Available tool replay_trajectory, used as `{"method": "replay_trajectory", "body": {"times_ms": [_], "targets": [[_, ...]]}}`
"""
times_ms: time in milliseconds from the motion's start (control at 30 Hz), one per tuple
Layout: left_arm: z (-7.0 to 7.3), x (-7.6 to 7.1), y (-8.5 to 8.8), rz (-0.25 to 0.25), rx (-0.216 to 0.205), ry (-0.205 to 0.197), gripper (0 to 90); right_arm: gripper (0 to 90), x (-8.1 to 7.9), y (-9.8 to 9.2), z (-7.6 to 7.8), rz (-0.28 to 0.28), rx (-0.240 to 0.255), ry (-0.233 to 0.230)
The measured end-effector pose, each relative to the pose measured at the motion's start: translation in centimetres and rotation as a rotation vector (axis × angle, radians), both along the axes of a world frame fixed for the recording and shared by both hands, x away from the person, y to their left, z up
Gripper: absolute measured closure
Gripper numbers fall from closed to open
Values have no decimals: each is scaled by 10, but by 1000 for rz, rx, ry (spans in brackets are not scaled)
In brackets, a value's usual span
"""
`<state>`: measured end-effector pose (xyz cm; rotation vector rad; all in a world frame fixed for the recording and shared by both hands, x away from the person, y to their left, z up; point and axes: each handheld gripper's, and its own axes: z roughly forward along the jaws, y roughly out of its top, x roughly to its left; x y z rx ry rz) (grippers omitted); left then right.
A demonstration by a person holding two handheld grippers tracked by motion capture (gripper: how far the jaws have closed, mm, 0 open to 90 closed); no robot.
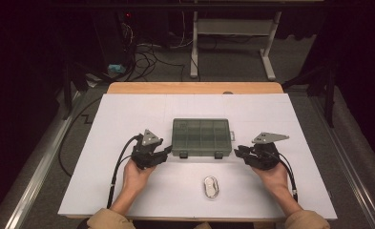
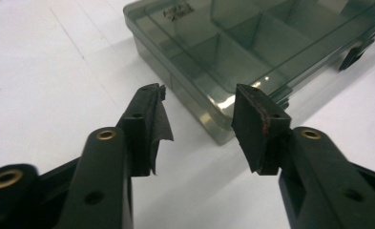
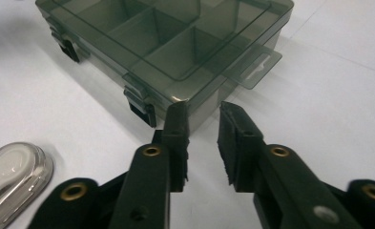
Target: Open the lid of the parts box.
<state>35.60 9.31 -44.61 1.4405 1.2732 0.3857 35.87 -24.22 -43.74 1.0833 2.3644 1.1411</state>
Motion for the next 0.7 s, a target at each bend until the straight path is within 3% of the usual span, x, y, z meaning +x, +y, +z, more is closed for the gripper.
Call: {"method": "replay_trajectory", "body": {"times_ms": [133, 333, 700], "targets": [[0, 1, 1, -25, 41, 26, 592, 810, 3, 4, 1, 19, -41, 19], [-1, 3, -1, -37, 66, 77, 690, 894, 5, 9, -1, 39, -94, 30], [-8, 6, -4, -52, 92, 132, 800, 900, 9, 17, -5, 51, -139, 56]]}}
